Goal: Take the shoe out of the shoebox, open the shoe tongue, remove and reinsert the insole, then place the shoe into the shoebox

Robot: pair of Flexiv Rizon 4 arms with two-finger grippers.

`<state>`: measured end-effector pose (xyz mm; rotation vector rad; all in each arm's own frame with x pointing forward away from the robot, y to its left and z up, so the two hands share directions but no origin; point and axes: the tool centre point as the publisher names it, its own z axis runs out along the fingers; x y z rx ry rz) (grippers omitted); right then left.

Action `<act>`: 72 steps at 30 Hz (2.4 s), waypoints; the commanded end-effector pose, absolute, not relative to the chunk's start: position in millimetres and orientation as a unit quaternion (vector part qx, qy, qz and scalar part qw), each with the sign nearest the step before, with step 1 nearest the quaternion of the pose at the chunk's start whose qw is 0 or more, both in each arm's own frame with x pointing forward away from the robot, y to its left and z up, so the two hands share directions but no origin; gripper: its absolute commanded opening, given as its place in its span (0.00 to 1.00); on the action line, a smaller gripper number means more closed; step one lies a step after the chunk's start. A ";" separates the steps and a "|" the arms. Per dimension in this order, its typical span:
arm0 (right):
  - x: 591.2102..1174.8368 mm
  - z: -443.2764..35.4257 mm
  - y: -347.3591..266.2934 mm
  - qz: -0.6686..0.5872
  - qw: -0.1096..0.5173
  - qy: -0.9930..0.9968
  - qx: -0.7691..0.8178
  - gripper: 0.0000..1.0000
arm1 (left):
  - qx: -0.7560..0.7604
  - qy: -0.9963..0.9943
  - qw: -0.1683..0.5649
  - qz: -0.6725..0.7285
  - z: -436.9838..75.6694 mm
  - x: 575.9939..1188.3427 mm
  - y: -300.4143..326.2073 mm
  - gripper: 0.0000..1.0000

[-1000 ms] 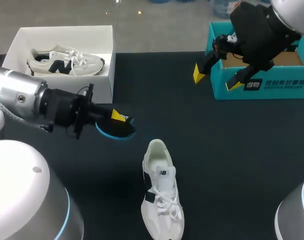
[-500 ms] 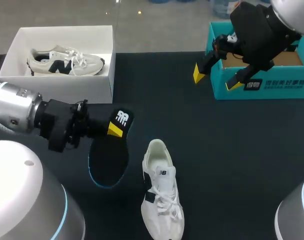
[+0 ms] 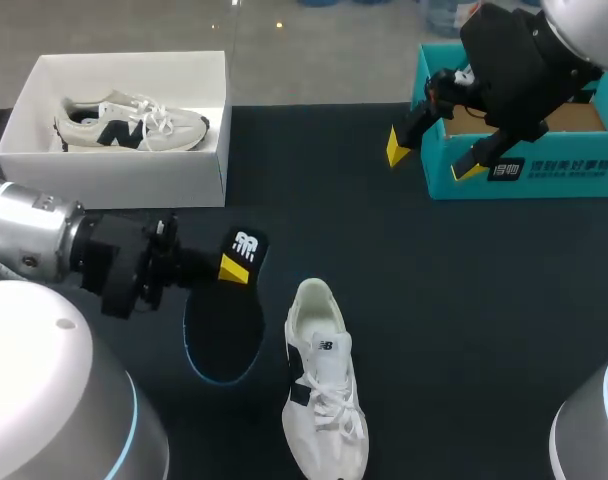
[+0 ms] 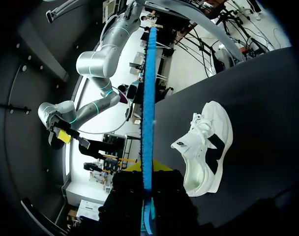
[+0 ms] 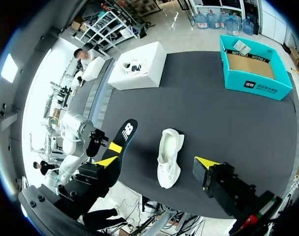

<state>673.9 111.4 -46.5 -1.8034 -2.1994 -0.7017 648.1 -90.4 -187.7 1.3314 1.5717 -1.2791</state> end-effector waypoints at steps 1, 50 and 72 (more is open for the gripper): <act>675.7 -46.5 113.3 -0.236 0.106 -0.747 -0.613 1.00 | 0.514 0.607 0.352 -0.493 -187.7 647.1 -90.6 0.00; 675.7 -46.5 113.3 -0.236 0.106 -0.747 -0.613 1.00 | 0.549 0.500 0.563 -0.364 -156.5 707.6 -143.0 0.00; 675.7 -46.5 113.3 -0.236 0.106 -0.747 -0.613 1.00 | 0.548 0.493 0.565 -0.370 -156.4 711.6 -143.8 0.00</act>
